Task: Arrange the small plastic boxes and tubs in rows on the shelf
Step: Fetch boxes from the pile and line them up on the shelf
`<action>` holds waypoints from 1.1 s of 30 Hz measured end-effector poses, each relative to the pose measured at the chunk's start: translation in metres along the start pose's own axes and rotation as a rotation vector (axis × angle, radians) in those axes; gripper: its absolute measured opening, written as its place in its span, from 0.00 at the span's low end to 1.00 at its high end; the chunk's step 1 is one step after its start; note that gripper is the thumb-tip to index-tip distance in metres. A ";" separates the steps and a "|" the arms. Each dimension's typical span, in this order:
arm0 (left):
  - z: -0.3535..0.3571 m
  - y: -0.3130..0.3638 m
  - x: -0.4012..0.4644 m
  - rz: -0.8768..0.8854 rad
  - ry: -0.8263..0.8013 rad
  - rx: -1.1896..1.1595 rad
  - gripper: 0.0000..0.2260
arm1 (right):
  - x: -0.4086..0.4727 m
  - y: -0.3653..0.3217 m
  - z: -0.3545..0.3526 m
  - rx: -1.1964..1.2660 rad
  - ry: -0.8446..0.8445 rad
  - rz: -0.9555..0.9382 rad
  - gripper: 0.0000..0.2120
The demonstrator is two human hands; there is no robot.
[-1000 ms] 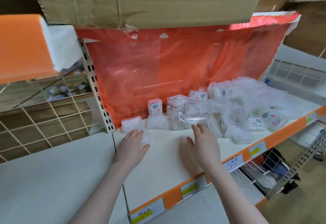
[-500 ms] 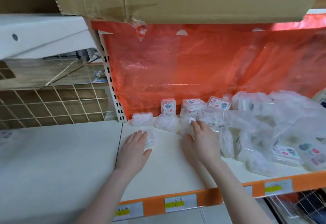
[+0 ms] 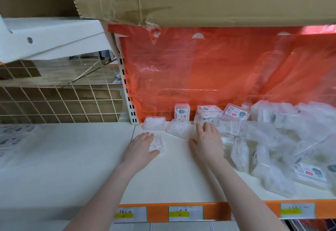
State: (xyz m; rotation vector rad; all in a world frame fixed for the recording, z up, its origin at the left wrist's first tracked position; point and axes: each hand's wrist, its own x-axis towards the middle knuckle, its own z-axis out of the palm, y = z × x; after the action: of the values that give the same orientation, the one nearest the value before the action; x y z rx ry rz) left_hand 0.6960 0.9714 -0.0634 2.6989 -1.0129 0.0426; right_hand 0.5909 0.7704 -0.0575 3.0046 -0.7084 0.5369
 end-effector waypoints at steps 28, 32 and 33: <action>0.004 -0.009 -0.033 0.027 0.062 0.008 0.29 | -0.052 -0.021 -0.016 0.147 0.159 -0.252 0.27; -0.001 -0.013 -0.034 0.009 0.041 -0.005 0.29 | -0.052 -0.021 -0.022 0.186 0.179 -0.318 0.28; -0.003 -0.014 -0.035 0.001 0.033 -0.006 0.29 | -0.052 -0.021 -0.023 0.189 0.181 -0.328 0.27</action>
State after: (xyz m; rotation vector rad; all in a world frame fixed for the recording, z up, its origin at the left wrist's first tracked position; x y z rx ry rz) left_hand 0.6793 1.0047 -0.0683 2.6832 -1.0035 0.0839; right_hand 0.5486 0.8141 -0.0515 3.0900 -0.1566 0.8829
